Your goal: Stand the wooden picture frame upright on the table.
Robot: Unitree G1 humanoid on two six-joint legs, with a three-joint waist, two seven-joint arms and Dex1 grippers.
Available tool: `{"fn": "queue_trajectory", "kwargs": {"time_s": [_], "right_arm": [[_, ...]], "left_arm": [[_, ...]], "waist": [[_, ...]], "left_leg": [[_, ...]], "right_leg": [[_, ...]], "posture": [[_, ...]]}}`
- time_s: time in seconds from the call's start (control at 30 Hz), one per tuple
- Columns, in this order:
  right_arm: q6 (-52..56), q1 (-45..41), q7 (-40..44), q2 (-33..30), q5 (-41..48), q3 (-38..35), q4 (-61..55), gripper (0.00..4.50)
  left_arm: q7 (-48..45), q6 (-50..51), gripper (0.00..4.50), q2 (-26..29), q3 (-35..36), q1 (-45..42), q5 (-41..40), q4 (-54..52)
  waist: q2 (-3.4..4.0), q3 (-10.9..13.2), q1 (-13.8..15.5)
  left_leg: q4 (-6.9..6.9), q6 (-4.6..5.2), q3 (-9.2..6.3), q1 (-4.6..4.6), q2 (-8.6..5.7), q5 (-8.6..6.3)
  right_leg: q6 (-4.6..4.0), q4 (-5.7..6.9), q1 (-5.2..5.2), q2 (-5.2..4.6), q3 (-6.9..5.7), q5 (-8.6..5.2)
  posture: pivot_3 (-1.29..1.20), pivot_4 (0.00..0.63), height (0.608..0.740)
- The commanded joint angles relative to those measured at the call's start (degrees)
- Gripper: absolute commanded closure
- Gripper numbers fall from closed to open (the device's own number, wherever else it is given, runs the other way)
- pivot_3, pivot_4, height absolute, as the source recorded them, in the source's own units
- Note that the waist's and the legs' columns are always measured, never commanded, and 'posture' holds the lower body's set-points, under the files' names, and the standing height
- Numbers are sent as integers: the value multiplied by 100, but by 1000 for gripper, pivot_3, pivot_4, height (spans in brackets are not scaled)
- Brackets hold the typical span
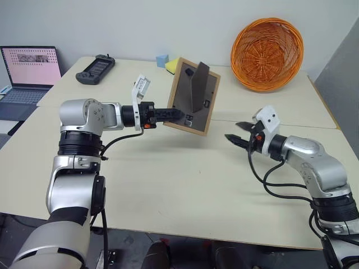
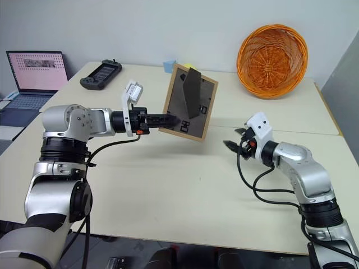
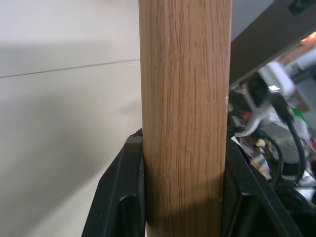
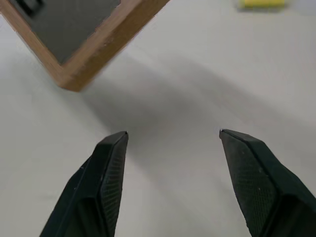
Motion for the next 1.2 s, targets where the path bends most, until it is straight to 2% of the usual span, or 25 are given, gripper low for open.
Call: {"fn": "queue_trajectory", "kwargs": {"time_s": [0.03, 0.13, 0.37, 1.2], "right_arm": [[1524, -690, 300, -155, 1684, -1026, 222, 1367], [1867, -1075, 262, -211, 2023, -1343, 643, 1367], [2002, -1509, -240, -19, 2009, -1584, 1364, 1367], [1873, -1740, -354, 456, 1852, -1344, 1566, 1367]], "left_arm": [[-291, -95, 3209, 252, -4, 232, -337, -848], [-289, -275, 3209, 322, -134, 459, -291, -1146], [-34, -303, 3209, 263, 21, 611, -380, -1252], [540, 225, 3209, 196, 196, 985, -1169, -2201]], "waist": [[5, 3, 13], [5, 3, 44], [5, 3, 46], [5, 3, 31]], "left_leg": [[-1, 0, 4, 1, 4, 0], [2, 17, 1, 10, 2, -9], [3, 20, 7, 8, -1, -11], [1, 20, 12, 7, 1, -11]], "right_leg": [[0, -5, 0, -1, 2, 0], [0, -6, 9, 0, -3, -1], [1, -12, 8, 1, 5, -1], [1, -10, 3, 1, 7, -1]], "posture": [[0, 150, 740], [0, 150, 740], [0, 150, 740], [0, 150, 740]]}}
